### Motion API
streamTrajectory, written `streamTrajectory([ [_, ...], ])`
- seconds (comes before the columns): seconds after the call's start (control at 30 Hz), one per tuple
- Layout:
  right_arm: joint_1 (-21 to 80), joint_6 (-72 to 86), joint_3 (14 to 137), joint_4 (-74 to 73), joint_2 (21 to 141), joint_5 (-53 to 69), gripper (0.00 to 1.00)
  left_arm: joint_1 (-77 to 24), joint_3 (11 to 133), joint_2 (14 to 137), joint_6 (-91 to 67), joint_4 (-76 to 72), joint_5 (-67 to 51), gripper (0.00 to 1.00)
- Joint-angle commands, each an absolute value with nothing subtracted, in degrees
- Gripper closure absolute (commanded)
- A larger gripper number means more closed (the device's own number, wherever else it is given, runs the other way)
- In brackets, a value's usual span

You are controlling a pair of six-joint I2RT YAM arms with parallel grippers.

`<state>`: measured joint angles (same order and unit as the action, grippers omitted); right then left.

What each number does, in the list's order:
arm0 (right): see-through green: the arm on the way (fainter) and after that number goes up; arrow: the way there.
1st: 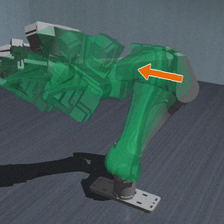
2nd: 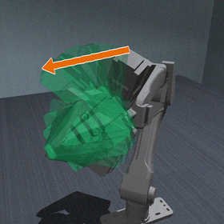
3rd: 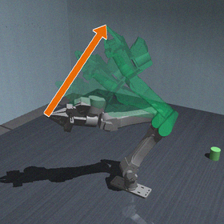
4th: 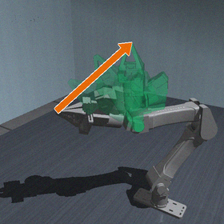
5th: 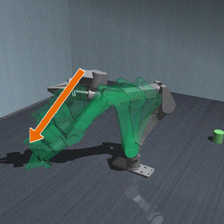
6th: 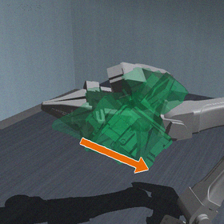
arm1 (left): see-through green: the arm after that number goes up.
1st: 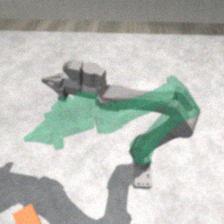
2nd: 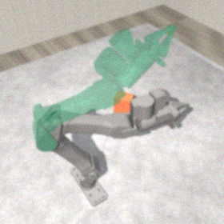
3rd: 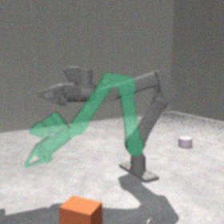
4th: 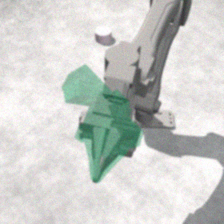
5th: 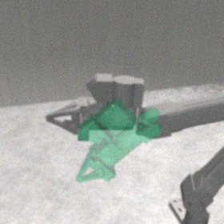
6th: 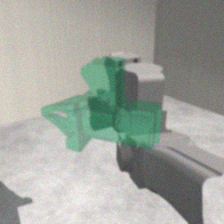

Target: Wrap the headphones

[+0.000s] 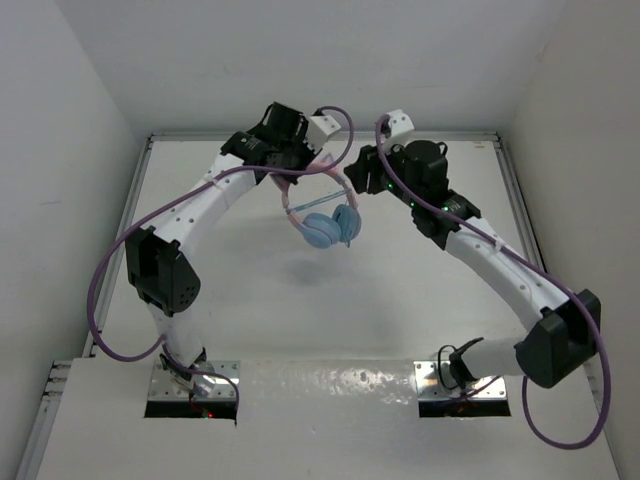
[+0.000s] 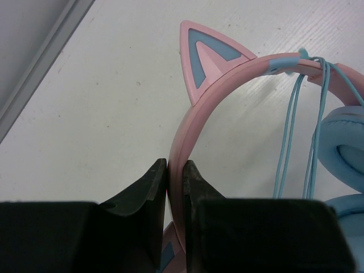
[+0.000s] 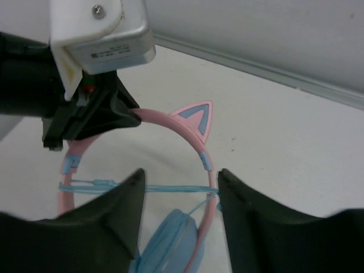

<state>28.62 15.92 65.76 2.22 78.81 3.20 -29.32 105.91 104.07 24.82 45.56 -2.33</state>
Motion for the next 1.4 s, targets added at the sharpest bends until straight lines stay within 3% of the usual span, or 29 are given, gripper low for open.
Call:
streamTrajectory([
  [0.0, 28.7, 17.2, 65.9, -5.3, 77.1, -0.8, 0.57, -29.7, 106.5, 100.9, 21.8, 40.3, -2.9, 1.0],
  [0.07, 28.7, 17.4, 64.7, -7.5, 77.2, -1.7, 0.67, -29.6, 106.6, 101.0, 21.4, 39.8, -2.5, 1.0],
  [0.1, 28.7, 18.3, 64.5, -9.2, 77.3, -1.6, 0.65, -29.6, 106.6, 101.0, 21.2, 39.6, -1.9, 1.0],
  [0.2, 28.7, 22.0, 64.2, -12.2, 78.5, -0.2, 0.42, -29.8, 106.7, 101.2, 20.0, 38.8, -0.3, 1.0],
  [0.3, 28.8, 25.5, 62.2, -10.2, 78.4, -0.2, 0.32, -29.7, 106.7, 101.2, 19.4, 38.4, -0.3, 1.0],
  [0.47, 28.8, 24.8, 61.9, -5.4, 80.8, -0.2, 0.3, -29.8, 106.3, 101.2, 19.5, 38.8, -0.9, 1.0],
  [0.63, 28.8, 24.7, 67.1, -11.4, 85.7, -0.2, 0.31, -29.8, 106.3, 100.8, 19.1, 38.4, 1.7, 1.0],
  [0.93, 29.5, 30.8, 62.9, -6.7, 87.4, 0.4, 0.31, -29.8, 106.5, 101.2, 15.7, 37.8, 2.6, 1.0],
  [1.07, 29.7, 31.9, 64.4, -5.4, 89.5, 5.3, 0.37, -29.9, 106.6, 101.0, 15.2, 37.8, 3.1, 1.0],
  [1.17, 29.7, 32.3, 64.3, -5.2, 89.9, 5.4, 0.59, -29.9, 106.8, 100.8, 14.7, 37.6, 3.8, 1.0],
  [1.2, 29.7, 32.3, 64.1, -4.9, 89.7, 4.9, 0.73, -29.8, 106.7, 100.8, 14.8, 37.5, 3.9, 1.0],
  [1.27, 29.7, 31.3, 63.3, -4.0, 88.5, 3.6, 0.88, -29.8, 106.4, 100.8, 14.7, 37.6, 4.0, 1.0],
  [1.3, 29.7, 30.9, 63.0, -3.9, 88.2, 2.8, 1.0, -29.8, 106.2, 100.9, 14.5, 37.7, 4.0, 1.0],
  [1.37, 29.7, 29.1, 62.8, -4.3, 86.9, 0.5, 1.0, -29.8, 105.5, 100.9, 13.8, 37.7, 3.6, 1.0],
])
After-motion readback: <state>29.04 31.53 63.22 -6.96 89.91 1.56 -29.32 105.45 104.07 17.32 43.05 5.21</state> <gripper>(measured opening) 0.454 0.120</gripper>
